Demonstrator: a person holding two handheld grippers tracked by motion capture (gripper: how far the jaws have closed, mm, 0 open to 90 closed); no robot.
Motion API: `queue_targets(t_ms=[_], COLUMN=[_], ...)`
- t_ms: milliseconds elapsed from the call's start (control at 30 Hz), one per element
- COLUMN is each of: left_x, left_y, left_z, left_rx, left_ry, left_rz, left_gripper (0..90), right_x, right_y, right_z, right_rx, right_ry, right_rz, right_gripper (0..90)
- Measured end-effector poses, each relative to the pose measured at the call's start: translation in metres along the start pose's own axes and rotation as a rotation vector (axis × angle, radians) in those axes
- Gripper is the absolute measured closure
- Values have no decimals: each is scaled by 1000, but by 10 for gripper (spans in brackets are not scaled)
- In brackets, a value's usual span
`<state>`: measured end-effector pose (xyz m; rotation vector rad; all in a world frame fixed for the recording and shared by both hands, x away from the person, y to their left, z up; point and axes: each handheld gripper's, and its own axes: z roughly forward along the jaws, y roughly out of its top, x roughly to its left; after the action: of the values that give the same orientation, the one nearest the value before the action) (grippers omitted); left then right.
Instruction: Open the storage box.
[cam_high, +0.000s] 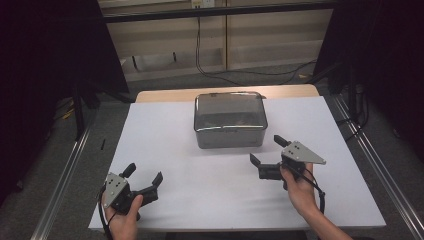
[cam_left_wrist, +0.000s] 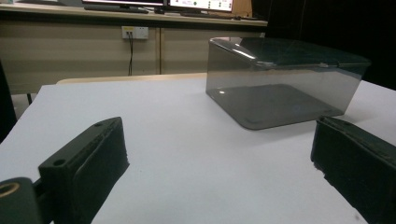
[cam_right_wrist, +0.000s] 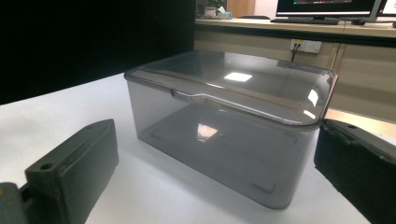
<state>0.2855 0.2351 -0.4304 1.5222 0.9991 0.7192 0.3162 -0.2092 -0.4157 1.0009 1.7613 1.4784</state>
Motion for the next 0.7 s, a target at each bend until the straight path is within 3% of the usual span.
queue_targets(t_ms=[267, 567, 700], left_x=[0, 1, 1], left_y=[1, 1, 1], left_z=[0, -1, 0], left_rx=[-4, -6, -6], left_ry=[-9, -3, -4], left_rz=[-9, 4, -1], left_gripper=[34, 34, 34], right_x=[1, 9, 13], right_y=[14, 25, 30], right_z=[10, 27, 37], right_rx=[-18, -38, 2], right_ry=[9, 56, 66], right_rz=[-28, -55, -97], right_gripper=[0, 0, 11])
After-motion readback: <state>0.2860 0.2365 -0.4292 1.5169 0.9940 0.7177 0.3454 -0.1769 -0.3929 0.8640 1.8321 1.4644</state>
